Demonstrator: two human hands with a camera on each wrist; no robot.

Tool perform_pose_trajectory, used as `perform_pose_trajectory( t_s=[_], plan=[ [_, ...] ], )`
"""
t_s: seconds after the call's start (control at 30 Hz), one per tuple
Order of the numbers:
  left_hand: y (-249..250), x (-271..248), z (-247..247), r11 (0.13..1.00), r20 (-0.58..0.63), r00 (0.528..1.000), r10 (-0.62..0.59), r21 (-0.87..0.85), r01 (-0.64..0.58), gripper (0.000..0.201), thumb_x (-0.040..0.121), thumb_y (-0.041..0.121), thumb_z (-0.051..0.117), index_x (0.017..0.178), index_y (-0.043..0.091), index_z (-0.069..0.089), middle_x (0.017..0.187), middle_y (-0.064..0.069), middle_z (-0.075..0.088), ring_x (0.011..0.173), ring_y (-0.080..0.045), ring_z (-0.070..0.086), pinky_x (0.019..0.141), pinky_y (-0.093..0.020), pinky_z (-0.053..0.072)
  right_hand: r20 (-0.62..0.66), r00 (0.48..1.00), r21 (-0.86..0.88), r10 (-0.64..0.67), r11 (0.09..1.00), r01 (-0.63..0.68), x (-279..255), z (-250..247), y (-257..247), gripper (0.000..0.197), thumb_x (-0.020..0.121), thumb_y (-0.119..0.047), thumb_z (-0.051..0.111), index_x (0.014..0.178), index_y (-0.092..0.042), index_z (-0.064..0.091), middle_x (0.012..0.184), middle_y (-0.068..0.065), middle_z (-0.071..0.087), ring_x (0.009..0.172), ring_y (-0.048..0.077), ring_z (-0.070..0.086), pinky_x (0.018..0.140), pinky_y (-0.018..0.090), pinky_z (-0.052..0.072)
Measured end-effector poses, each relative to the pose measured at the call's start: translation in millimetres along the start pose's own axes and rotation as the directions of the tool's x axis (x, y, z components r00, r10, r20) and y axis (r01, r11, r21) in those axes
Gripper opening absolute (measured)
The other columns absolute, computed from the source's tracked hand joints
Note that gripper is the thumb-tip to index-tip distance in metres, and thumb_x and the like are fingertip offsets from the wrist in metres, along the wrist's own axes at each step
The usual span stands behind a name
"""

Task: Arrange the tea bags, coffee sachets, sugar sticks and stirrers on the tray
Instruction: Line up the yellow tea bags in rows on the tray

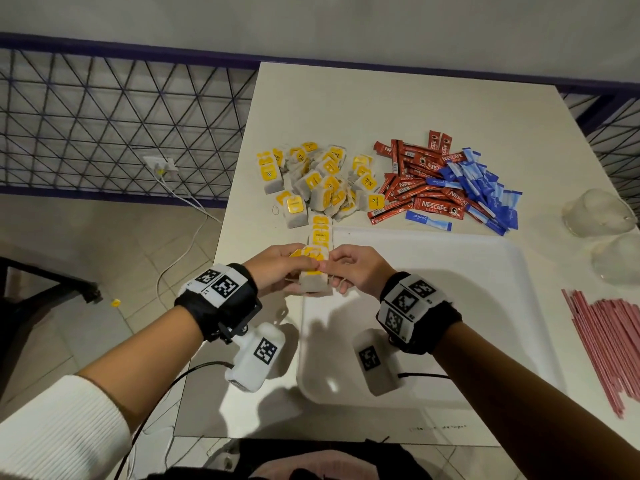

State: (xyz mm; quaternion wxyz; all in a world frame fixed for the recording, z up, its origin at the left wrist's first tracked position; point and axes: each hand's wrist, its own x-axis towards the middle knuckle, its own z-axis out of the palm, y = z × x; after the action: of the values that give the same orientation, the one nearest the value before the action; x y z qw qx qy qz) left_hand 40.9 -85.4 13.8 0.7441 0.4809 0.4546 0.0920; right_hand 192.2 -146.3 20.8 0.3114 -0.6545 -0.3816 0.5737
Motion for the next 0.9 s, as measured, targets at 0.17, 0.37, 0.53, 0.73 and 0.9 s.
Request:
perform_pose_trajectory(
  t_s=[0.17,0.37,0.53,0.73,0.9],
  plan=[
    [2,-7,4,0.996,-0.057,0.998,-0.023,-0.092,0.018,0.012,0.088,0.000,0.055,0.082,0.011,0.056,0.058,0.000,0.064,0.049,-0.005,0.063,0.044,-0.017,0.051,0.015,0.999,0.076,0.039,0.996,-0.040,1,-1,4,0.015,0.086,-0.008,0.062,0.098,-0.001,0.056,0.063,0.007,0.054,0.056,0.017,0.049,0.057,0.023,0.046],
    [1,-13,10,0.980,-0.137,0.990,-0.018,-0.200,-0.010,0.014,0.086,-0.006,0.055,0.084,0.008,0.051,0.071,-0.008,0.060,0.049,-0.010,0.065,0.041,-0.023,0.051,0.034,0.998,0.104,0.046,0.993,-0.049,1,-1,5,0.018,0.087,-0.007,0.061,0.102,-0.001,0.053,0.061,0.007,0.055,0.053,0.015,0.052,0.054,0.022,0.049],
    [-5,-15,7,0.978,-0.120,0.992,-0.049,-0.208,0.023,0.004,0.086,0.004,0.059,0.088,0.006,0.062,0.064,-0.005,0.067,0.057,-0.015,0.067,0.056,-0.030,0.059,0.063,0.996,0.115,0.059,0.991,-0.066,3,-3,5,0.012,0.086,-0.006,0.061,0.096,-0.003,0.054,0.053,0.004,0.057,0.046,0.012,0.053,0.049,0.017,0.048],
    [-11,-14,7,0.996,-0.171,0.984,-0.051,-0.081,0.037,0.013,0.087,0.015,0.061,0.074,0.012,0.061,0.048,0.003,0.057,0.039,-0.007,0.053,0.049,-0.020,0.053,0.074,0.994,0.142,0.075,0.986,-0.085,7,-5,7,0.010,0.087,-0.005,0.060,0.080,-0.009,0.054,0.039,-0.003,0.055,0.037,0.005,0.051,0.047,0.016,0.048],
    [-16,-14,8,0.996,-0.113,0.990,-0.081,0.028,0.085,0.014,0.088,0.018,0.061,0.076,0.010,0.063,0.055,-0.006,0.064,0.036,-0.010,0.048,0.042,-0.015,0.043,0.033,0.992,0.116,0.124,0.985,-0.127,11,-4,11,0.012,0.086,-0.007,0.062,0.079,-0.010,0.054,0.044,0.002,0.055,0.038,0.008,0.050,0.048,0.018,0.047]
  ],
)
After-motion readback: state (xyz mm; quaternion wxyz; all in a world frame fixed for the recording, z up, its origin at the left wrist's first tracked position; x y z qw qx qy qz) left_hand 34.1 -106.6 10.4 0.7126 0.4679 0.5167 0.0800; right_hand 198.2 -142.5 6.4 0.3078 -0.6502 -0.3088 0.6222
